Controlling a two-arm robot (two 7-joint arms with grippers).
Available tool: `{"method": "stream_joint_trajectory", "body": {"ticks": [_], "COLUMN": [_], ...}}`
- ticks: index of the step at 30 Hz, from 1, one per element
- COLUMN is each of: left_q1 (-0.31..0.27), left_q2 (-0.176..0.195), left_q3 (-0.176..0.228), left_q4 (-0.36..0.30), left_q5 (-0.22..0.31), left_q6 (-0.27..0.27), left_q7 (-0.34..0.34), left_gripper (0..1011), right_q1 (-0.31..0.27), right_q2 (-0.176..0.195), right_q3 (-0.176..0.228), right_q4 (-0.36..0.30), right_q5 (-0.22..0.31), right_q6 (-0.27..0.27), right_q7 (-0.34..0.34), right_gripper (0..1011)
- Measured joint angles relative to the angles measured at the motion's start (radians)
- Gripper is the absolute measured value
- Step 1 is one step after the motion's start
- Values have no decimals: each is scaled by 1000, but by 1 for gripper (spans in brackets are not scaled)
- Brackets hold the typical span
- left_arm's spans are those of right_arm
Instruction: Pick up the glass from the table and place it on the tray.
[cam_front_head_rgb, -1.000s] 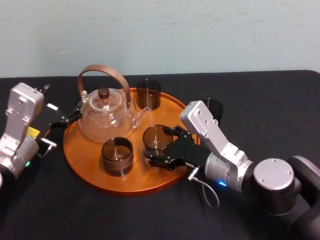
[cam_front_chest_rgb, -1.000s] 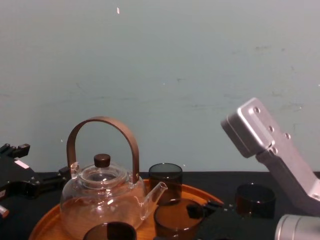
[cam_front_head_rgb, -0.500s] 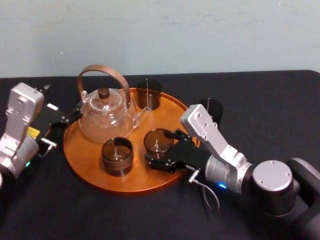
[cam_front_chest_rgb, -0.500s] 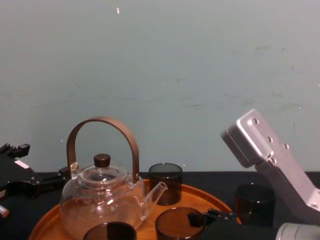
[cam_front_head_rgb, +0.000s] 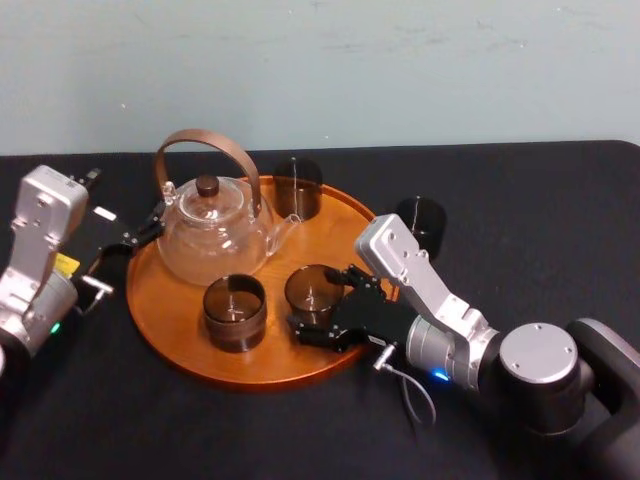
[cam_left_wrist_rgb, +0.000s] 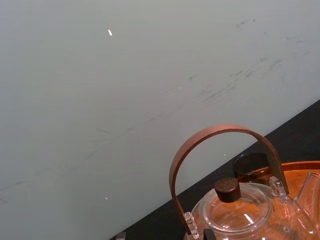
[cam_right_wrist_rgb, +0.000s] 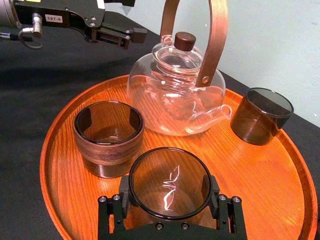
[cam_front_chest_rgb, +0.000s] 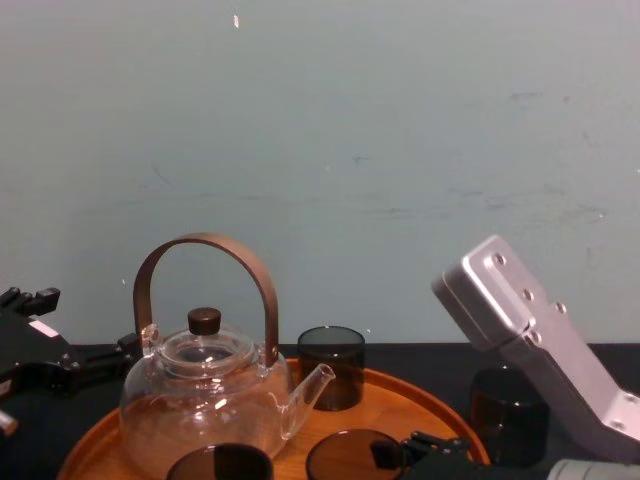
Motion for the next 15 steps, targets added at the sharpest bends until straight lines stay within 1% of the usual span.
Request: {"method": "stream_joint_trajectory", "body": {"ticks": [12,15], "left_q1": [0,0], "left_q2": [0,0], "left_q3": [0,0], "left_q4": [0,0], "left_q5": [0,0], "left_q6": [0,0], "left_q7": [0,0], "left_gripper": [1001,1001], "right_q1": [0,0], "right_q2": [0,0], "right_q3": [2,2], "right_q4": [0,0], "right_q5": [0,0], "right_q6": [0,0], "right_q7": [0,-1], "right_gripper": [909,955]}}
